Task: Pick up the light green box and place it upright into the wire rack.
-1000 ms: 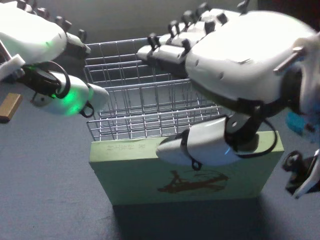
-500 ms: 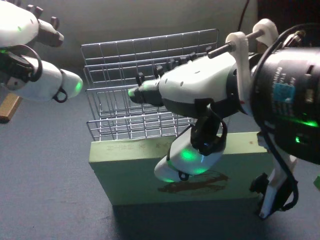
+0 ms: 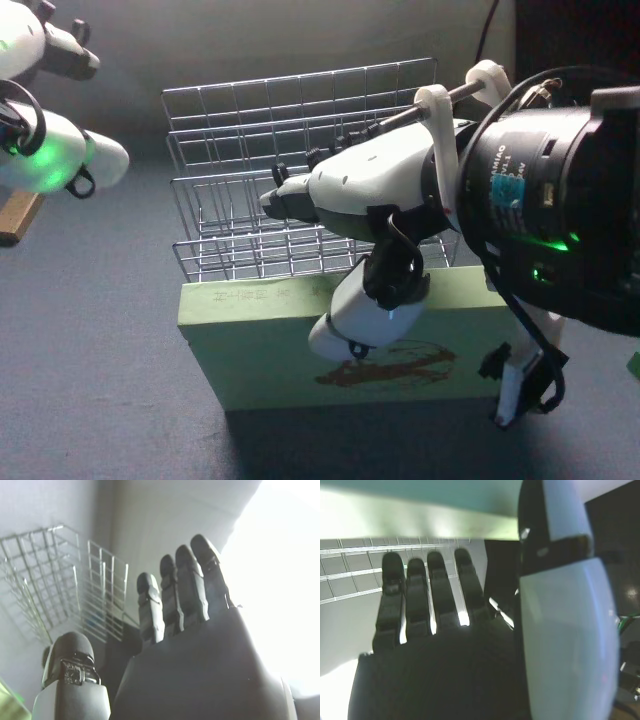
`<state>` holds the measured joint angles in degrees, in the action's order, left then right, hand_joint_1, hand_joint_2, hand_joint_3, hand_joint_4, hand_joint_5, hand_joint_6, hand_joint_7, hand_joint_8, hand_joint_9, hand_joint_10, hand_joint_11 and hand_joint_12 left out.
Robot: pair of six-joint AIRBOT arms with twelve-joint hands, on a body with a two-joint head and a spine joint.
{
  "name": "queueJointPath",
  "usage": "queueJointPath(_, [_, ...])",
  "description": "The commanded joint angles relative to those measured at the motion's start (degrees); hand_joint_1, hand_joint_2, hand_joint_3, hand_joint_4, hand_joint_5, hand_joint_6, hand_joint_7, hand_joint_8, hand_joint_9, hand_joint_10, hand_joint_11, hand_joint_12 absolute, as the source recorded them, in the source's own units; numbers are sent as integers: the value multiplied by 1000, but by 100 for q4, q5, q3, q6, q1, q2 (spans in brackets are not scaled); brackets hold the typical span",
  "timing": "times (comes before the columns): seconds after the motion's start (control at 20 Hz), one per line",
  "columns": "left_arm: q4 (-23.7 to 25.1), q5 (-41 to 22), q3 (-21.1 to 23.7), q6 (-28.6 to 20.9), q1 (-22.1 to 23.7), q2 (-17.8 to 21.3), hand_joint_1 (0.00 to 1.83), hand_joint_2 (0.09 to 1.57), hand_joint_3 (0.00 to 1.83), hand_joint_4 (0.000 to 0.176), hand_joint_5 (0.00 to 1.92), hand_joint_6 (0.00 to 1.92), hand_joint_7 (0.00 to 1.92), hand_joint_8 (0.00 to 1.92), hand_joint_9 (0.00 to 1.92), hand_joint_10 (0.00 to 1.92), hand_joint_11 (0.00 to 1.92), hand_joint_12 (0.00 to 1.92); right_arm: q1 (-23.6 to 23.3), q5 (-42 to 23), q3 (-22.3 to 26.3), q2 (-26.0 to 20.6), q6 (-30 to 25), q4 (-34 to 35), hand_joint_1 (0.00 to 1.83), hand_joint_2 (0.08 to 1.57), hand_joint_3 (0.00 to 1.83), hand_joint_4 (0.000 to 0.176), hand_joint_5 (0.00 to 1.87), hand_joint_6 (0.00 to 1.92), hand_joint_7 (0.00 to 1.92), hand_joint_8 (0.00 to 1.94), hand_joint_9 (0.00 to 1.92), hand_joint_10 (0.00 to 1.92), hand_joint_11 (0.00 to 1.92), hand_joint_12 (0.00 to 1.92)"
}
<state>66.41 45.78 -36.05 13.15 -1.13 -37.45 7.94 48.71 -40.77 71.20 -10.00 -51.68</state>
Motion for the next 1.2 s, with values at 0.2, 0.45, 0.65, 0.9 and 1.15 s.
queueJointPath(0.2, [161, -154, -32, 565, 84, 33, 100, 1182, 1, 105, 292, 0, 238, 0, 191, 0, 0, 582, 102, -168, -10, 59, 15, -319, 828, 991, 0, 51, 86, 5, 78, 4, 31, 2, 0, 541])
queueJointPath(0.45, [-140, -135, -93, 1061, 99, 59, 100, 1183, 1, 105, 290, 0, 238, 0, 190, 0, 0, 584, 122, -114, -8, 58, 44, -317, 943, 998, 2, 0, 393, 18, 425, 11, 364, 26, 48, 1058])
queueJointPath(0.65, [-144, -125, -114, 1114, 129, 91, 101, 1187, 2, 106, 290, 0, 236, 0, 184, 0, 0, 582, 86, -106, -8, 50, 83, -317, 1042, 1095, 4, 0, 715, 23, 748, 14, 750, 44, 445, 1089])
queueJointPath(0.9, [-144, -86, -114, 1113, 196, 93, 102, 1189, 2, 106, 292, 1, 235, 0, 181, 0, 0, 578, 53, -105, 43, 9, 124, -316, 1371, 1097, 0, 0, 898, 910, 1060, 859, 1023, 1163, 880, 1288])
queueJointPath(1.15, [-145, -50, -109, 1113, 240, 114, 103, 1189, 1, 106, 297, 2, 233, 0, 174, 1, 0, 551, -123, -171, 212, -137, 159, -312, 1371, 1124, 0, 0, 852, 1014, 994, 937, 932, 1283, 856, 1305])
